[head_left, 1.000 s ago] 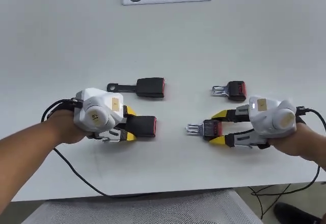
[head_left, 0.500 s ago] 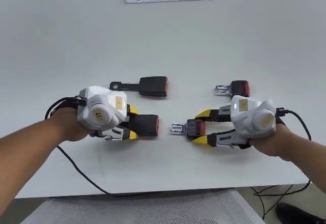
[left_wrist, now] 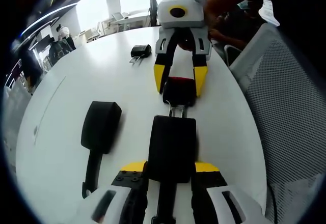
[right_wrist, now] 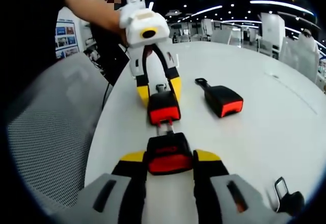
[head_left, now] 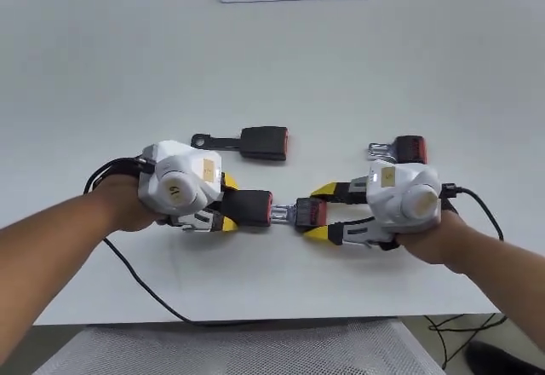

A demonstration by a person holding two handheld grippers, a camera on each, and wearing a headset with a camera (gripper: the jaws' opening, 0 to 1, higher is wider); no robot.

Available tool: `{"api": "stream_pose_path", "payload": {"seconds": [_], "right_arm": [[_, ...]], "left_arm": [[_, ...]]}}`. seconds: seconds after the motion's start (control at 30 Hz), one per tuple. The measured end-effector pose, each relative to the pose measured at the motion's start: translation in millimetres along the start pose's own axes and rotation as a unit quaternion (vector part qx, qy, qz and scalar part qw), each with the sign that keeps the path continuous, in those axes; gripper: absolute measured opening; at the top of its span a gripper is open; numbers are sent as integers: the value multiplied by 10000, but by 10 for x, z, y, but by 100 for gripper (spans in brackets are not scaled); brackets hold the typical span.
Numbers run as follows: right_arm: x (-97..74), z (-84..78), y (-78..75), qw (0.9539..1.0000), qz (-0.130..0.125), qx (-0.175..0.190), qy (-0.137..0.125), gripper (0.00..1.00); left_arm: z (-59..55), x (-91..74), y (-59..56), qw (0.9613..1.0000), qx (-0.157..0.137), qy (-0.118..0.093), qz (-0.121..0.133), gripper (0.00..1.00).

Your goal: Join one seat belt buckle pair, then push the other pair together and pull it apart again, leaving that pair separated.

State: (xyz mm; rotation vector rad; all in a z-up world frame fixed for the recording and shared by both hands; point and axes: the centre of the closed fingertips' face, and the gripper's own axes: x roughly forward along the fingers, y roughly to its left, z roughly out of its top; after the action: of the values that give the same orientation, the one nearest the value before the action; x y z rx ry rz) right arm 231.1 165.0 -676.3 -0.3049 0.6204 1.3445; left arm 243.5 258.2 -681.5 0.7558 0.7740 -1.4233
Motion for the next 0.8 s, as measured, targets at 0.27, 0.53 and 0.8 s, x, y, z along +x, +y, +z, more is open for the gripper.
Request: {"api": "stream_pose_path", "payload": {"seconds": [0.27, 0.53, 0.8], "right_arm": [[106, 67, -1, 10000, 27, 48, 65, 35], [163, 102, -3, 9998, -33, 137, 121, 34], [263, 182, -29, 9997, -62, 187, 161, 34]], "left_arm": [[1, 6, -7, 9999, 93, 60, -33, 34], [13, 14, -21, 9992, 313, 199, -120, 33], [23, 11, -21, 9990, 348, 242, -133, 33]]}}
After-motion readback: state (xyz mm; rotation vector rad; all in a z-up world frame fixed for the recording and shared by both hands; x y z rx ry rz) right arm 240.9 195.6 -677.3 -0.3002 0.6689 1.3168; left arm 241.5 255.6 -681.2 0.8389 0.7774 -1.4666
